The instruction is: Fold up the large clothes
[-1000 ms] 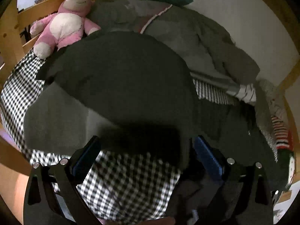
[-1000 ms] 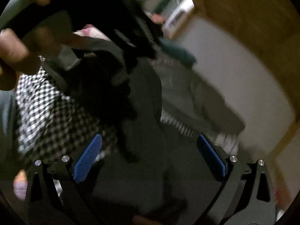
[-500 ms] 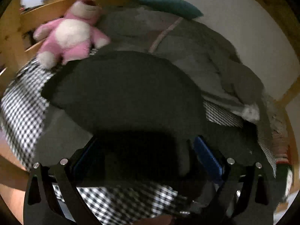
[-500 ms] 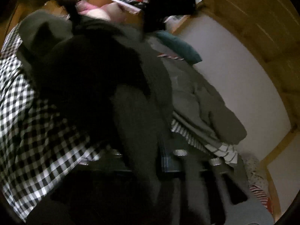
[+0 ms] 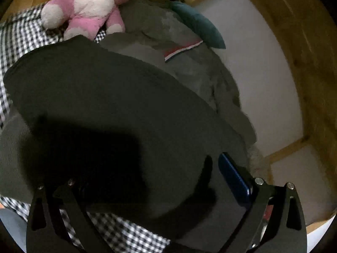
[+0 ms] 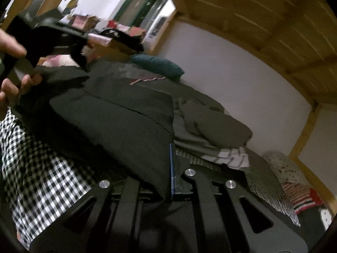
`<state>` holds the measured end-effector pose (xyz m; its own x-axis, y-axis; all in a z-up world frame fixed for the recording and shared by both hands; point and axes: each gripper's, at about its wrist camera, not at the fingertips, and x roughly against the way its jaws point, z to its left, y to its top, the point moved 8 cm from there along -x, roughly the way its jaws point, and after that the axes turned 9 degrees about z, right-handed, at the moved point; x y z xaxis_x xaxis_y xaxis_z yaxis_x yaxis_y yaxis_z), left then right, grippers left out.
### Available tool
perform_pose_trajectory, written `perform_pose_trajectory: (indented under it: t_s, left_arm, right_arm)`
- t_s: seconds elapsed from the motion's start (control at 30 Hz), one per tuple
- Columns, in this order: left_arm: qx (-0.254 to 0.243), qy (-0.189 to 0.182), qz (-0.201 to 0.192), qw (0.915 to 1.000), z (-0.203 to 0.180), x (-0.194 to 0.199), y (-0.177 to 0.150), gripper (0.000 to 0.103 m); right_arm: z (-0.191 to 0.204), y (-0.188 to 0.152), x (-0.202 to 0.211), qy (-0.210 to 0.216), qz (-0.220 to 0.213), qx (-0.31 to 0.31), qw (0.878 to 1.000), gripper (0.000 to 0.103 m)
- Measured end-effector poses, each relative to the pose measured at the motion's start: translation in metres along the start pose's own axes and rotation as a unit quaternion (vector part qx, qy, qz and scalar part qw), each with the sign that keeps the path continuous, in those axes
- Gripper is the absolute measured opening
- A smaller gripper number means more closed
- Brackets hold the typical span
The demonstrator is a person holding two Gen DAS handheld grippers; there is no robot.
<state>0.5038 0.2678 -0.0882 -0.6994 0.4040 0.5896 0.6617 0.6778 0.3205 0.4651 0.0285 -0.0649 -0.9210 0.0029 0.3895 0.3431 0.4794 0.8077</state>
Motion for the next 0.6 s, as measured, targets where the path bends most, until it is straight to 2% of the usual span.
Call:
perform_pose_trajectory:
  t_s: [0.07, 0.13, 0.27, 0.3, 0.37, 0.4, 0.43, 0.47, 0.5, 0.53, 0.6]
  left_arm:
    - [0.035, -0.029, 0.0, 0.9989, 0.004, 0.007, -0.006, 0.097]
    - [0.065, -0.035, -0.016, 0.9971, 0.006, 0.014, -0.015, 0.097]
    - [0.04, -0.028, -0.02, 0.9986, -0.009, 0.018, -0.025, 0.097]
    - [0.042, -0.027, -0.016, 0.9986, -0.009, 0.019, -0.026, 0.097]
    - [0.063, -0.047, -0.012, 0.9968, -0.006, 0.025, -0.027, 0.094]
    - [0.07, -0.048, -0.011, 0.9963, -0.004, 0.025, -0.026, 0.079]
    - [0.069, -0.046, -0.007, 0.9965, -0.002, 0.026, -0.025, 0.057]
    - [0.059, -0.043, 0.002, 0.9973, -0.004, 0.026, -0.026, 0.047]
    - [0.05, -0.047, 0.011, 0.9976, -0.01, 0.024, -0.024, 0.023]
    - [0.038, -0.059, 0.021, 0.9973, -0.016, 0.023, -0.026, 0.012]
    - [0.003, -0.06, 0.03, 0.9978, -0.032, 0.023, -0.032, 0.01]
  right_arm:
    - [-0.013, -0.005, 0.0, 0.0, 0.009, -0.022, 1.0, 0.004]
    - [-0.021, -0.009, 0.001, 0.008, 0.017, -0.042, 0.999, 0.004]
    - [-0.029, -0.011, 0.01, 0.008, 0.007, -0.061, 0.998, 0.004]
    - [-0.032, -0.012, 0.013, 0.009, 0.004, -0.067, 0.998, 0.004]
    - [-0.041, -0.016, 0.019, 0.013, -0.002, -0.08, 0.997, 0.004]
    - [-0.046, -0.018, 0.023, 0.015, -0.006, -0.088, 0.996, 0.004]
    - [-0.053, -0.023, 0.027, 0.019, -0.01, -0.101, 0.995, 0.004]
    - [-0.059, -0.026, 0.03, 0.022, -0.011, -0.111, 0.994, 0.004]
    - [-0.066, -0.031, 0.033, 0.026, -0.012, -0.124, 0.992, 0.004]
    - [-0.071, -0.034, 0.035, 0.026, -0.01, -0.131, 0.991, 0.004]
    - [-0.082, -0.043, 0.035, 0.028, -0.001, -0.144, 0.989, 0.004]
